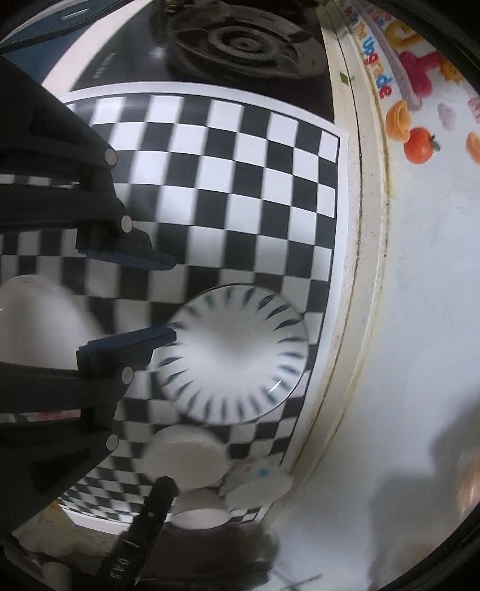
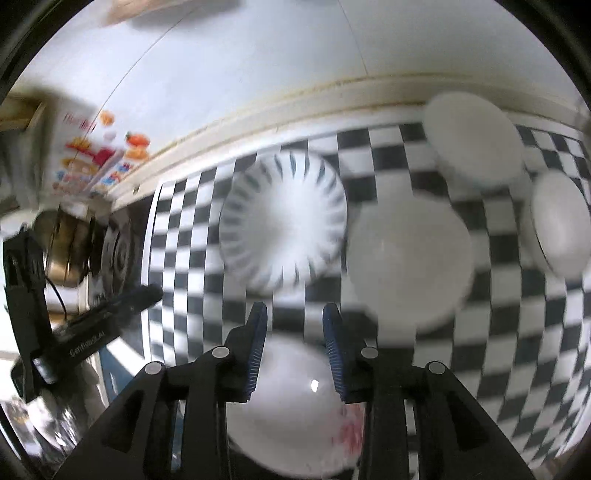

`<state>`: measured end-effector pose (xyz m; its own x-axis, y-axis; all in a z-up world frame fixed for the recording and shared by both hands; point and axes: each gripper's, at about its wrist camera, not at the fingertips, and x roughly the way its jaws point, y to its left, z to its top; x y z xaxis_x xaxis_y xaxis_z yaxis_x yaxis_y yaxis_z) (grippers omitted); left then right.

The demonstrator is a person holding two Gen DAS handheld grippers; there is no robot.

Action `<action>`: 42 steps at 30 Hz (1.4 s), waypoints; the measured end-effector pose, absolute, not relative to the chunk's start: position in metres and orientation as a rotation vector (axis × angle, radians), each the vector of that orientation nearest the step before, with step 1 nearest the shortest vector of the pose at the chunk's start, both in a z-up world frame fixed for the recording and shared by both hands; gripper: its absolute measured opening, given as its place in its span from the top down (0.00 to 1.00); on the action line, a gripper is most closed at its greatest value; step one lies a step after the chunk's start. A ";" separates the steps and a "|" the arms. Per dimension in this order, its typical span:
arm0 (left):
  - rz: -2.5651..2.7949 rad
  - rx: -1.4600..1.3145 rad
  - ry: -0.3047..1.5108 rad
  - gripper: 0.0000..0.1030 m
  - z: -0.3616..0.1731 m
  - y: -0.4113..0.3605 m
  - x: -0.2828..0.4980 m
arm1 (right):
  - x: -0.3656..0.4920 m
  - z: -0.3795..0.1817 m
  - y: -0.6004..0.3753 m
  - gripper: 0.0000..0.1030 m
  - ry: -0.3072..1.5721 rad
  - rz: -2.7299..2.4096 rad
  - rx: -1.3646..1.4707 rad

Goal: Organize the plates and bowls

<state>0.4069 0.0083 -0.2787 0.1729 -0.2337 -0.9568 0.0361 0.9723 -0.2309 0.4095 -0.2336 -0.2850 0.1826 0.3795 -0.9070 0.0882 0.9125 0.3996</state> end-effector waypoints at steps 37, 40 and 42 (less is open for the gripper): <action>-0.221 -0.172 1.567 0.79 -0.371 -0.010 0.491 | 0.544 -0.408 -0.220 0.84 1.679 0.221 0.297; -0.206 -0.172 1.554 0.79 -0.361 -0.014 0.490 | 0.541 -0.399 -0.217 0.84 1.665 0.237 0.294; -0.197 -0.174 1.537 0.79 -0.353 -0.013 0.487 | 0.536 -0.391 -0.215 0.85 1.652 0.252 0.292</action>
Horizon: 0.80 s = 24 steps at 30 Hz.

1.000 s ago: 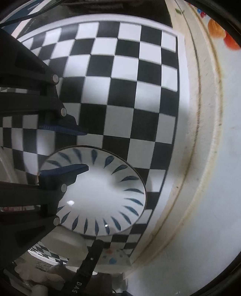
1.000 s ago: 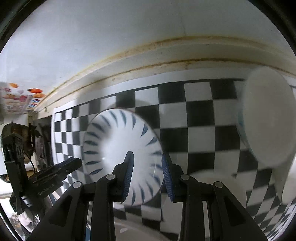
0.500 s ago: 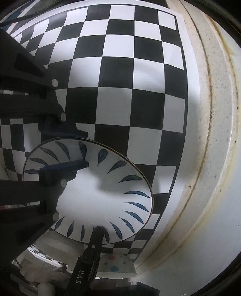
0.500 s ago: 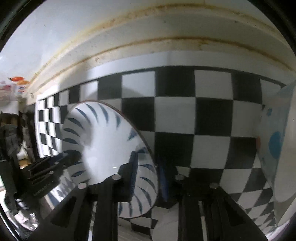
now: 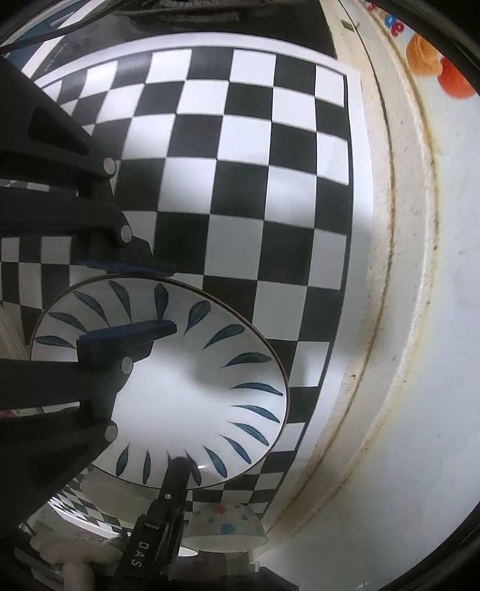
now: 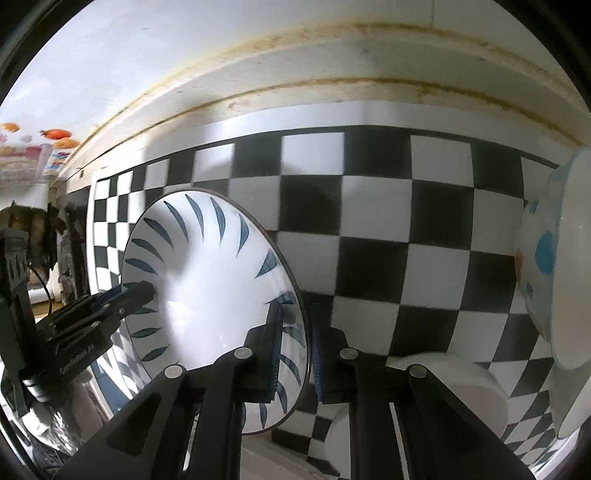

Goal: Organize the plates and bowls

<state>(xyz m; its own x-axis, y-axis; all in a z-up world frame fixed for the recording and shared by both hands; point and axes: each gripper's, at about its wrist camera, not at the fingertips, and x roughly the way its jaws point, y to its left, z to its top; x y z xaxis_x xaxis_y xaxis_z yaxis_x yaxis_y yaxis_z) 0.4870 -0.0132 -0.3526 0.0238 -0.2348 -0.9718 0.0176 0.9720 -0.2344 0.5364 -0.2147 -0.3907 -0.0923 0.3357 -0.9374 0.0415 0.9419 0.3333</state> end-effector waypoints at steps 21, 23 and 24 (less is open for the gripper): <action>-0.247 -0.126 1.419 0.79 -0.275 0.003 0.382 | 0.411 -0.310 -0.215 0.86 1.552 0.341 0.299; -0.254 -0.124 1.418 0.79 -0.273 0.003 0.371 | 0.398 -0.308 -0.213 0.86 1.547 0.344 0.301; -0.259 -0.124 1.417 0.79 -0.272 0.004 0.364 | 0.388 -0.307 -0.214 0.86 1.547 0.345 0.305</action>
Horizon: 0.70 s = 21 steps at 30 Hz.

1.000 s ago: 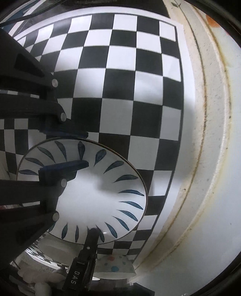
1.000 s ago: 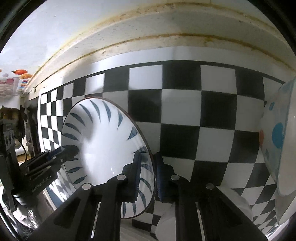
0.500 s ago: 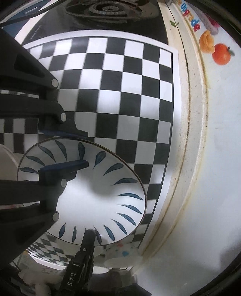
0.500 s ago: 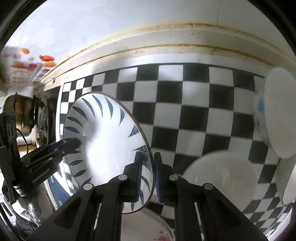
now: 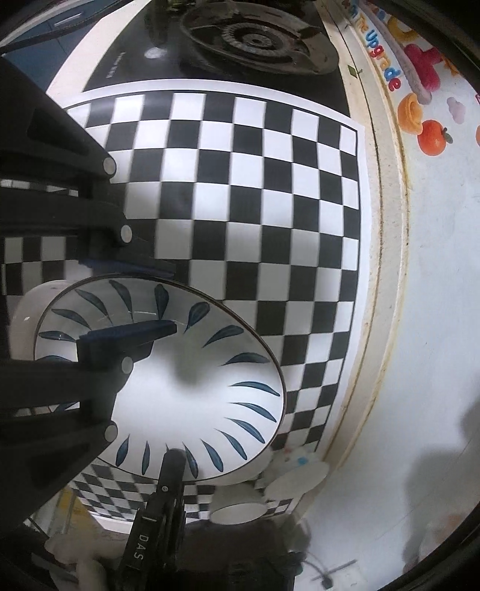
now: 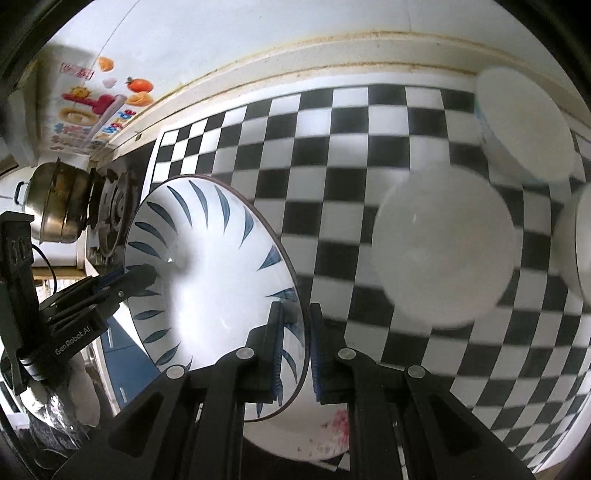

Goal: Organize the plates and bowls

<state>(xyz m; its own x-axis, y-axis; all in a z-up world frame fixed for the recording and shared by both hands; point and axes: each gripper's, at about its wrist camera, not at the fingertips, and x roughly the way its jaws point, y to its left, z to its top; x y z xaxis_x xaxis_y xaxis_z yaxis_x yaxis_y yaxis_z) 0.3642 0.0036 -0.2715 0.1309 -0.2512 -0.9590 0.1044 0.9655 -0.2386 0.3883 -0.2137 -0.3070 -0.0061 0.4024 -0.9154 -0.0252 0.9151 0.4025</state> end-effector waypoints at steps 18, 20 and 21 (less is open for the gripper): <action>-0.288 -0.075 1.500 0.79 -0.298 -0.013 0.292 | 0.294 -0.341 -0.232 0.86 1.614 0.346 0.342; -0.286 -0.062 1.513 0.79 -0.305 -0.016 0.290 | 0.289 -0.349 -0.233 0.86 1.625 0.339 0.346; -0.285 -0.059 1.520 0.79 -0.308 -0.017 0.289 | 0.287 -0.353 -0.234 0.86 1.633 0.336 0.346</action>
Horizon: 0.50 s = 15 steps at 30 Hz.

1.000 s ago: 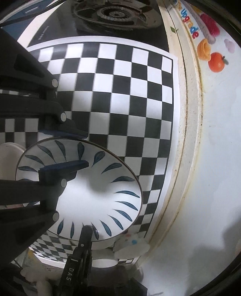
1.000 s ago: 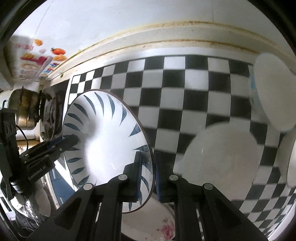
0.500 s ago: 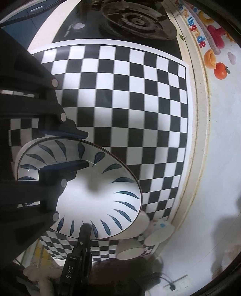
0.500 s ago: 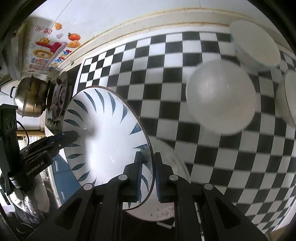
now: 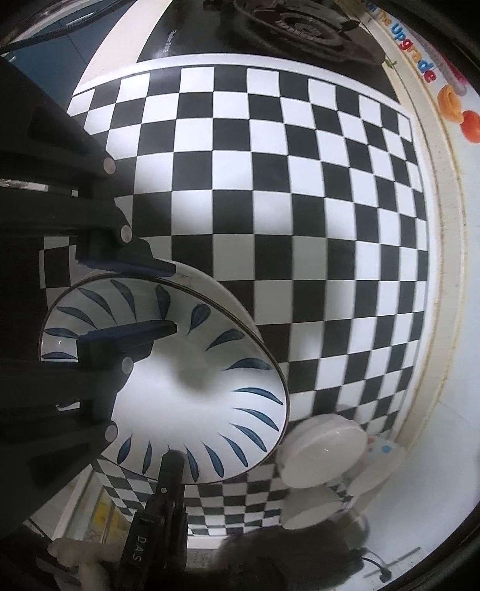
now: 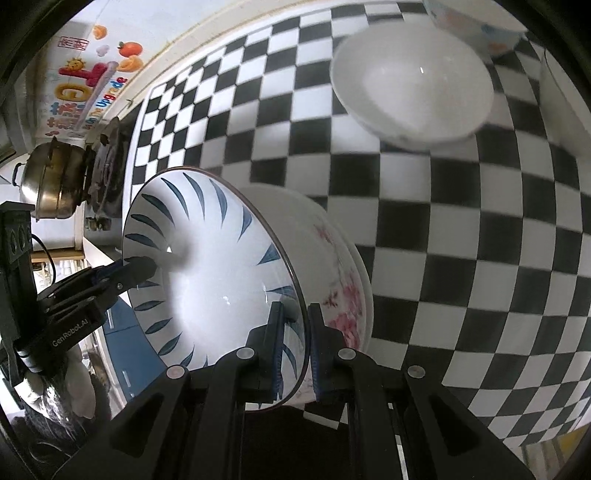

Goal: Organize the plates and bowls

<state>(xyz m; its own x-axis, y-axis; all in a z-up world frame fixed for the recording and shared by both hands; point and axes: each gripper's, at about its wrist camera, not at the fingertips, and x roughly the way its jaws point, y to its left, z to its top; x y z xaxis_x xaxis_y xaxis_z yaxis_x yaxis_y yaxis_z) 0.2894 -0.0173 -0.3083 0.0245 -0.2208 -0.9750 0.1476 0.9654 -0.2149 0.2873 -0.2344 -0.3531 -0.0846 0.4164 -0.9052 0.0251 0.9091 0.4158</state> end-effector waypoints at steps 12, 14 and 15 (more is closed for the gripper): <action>-0.278 -0.033 1.587 0.77 -0.341 -0.033 0.284 | 0.279 -0.378 -0.241 0.86 1.668 0.290 0.313; -0.278 -0.035 1.597 0.77 -0.345 -0.033 0.284 | 0.279 -0.379 -0.242 0.86 1.673 0.287 0.310; -0.277 -0.033 1.601 0.77 -0.347 -0.034 0.285 | 0.280 -0.380 -0.242 0.86 1.675 0.287 0.308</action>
